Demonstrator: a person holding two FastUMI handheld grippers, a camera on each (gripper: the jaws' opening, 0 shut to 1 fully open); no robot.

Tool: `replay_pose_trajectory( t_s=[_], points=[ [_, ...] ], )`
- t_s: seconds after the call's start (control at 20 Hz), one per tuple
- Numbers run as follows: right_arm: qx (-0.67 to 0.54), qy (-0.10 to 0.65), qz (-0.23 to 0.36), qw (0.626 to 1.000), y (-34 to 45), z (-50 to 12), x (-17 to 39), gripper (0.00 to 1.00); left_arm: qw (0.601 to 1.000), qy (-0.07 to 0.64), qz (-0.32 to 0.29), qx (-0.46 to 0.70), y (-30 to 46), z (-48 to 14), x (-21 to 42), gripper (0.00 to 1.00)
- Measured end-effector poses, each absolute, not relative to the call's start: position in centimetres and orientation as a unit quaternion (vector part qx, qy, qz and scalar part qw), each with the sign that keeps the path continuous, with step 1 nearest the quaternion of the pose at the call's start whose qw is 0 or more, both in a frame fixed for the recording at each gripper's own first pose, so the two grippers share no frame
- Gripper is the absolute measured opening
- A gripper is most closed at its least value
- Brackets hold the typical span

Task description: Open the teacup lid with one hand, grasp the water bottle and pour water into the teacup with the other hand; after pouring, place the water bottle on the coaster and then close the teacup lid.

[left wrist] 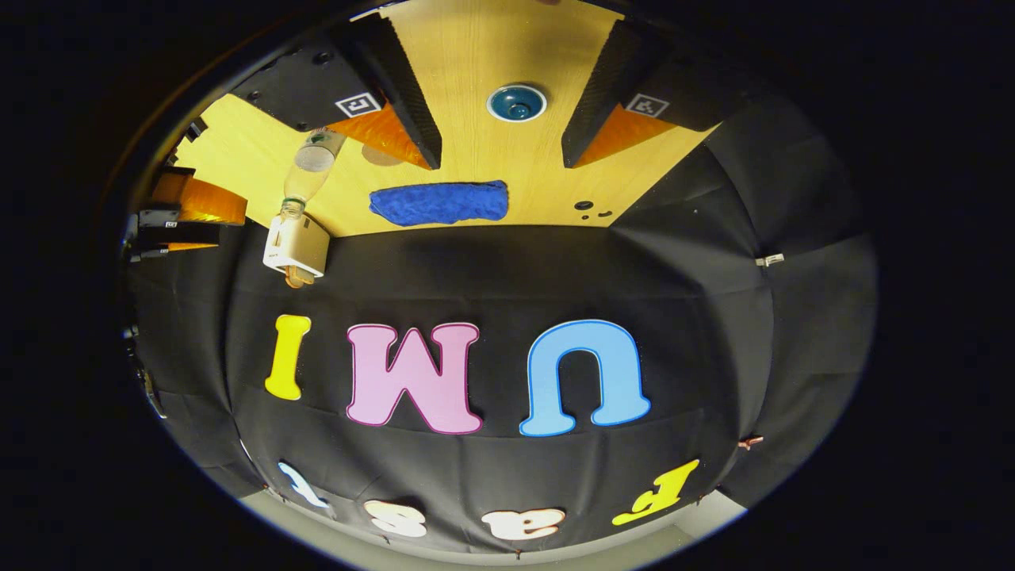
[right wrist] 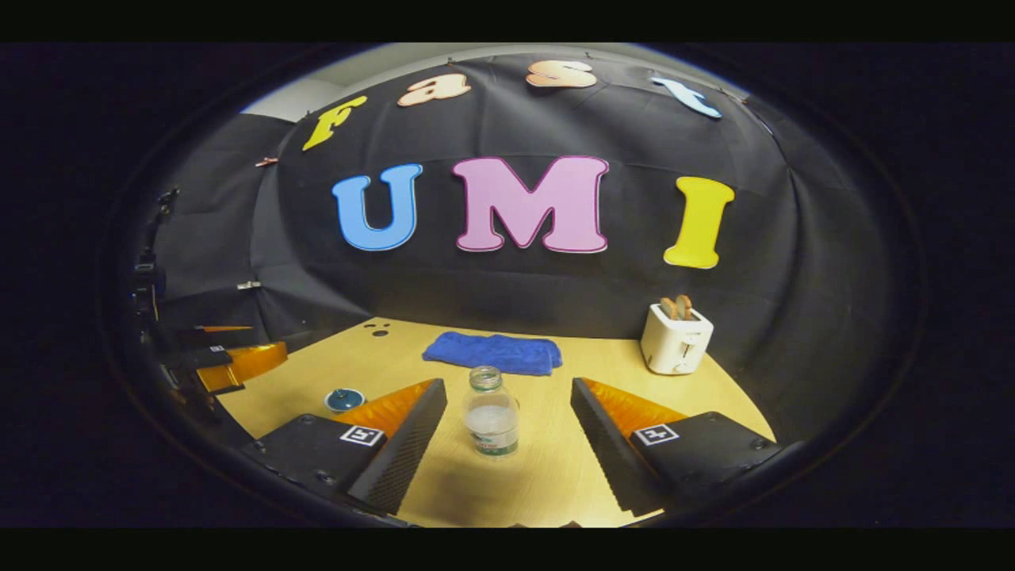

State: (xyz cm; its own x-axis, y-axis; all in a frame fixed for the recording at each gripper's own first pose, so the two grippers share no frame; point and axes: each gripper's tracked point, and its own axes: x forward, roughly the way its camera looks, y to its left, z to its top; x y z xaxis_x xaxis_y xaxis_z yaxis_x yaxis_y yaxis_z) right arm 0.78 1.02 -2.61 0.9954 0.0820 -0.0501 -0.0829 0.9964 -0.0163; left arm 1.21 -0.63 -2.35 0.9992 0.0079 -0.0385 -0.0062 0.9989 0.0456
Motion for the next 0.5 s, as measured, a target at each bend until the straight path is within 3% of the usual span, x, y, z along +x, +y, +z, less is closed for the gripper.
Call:
replay_pose_trajectory(
  t_s=[0.3,0.5],
  points=[
    [-0.003,0.045,0.057,0.997,1.8,-5.2,2.2,0.98,0.999,0.046,0.022,0.016,0.7,-6.4,4.5,0.99],
    [-0.009,0.054,0.063,0.997,2.3,-7.8,3.8,0.98,0.997,0.058,0.041,0.021,2.1,-10.1,7.2,0.95]
  ],
)
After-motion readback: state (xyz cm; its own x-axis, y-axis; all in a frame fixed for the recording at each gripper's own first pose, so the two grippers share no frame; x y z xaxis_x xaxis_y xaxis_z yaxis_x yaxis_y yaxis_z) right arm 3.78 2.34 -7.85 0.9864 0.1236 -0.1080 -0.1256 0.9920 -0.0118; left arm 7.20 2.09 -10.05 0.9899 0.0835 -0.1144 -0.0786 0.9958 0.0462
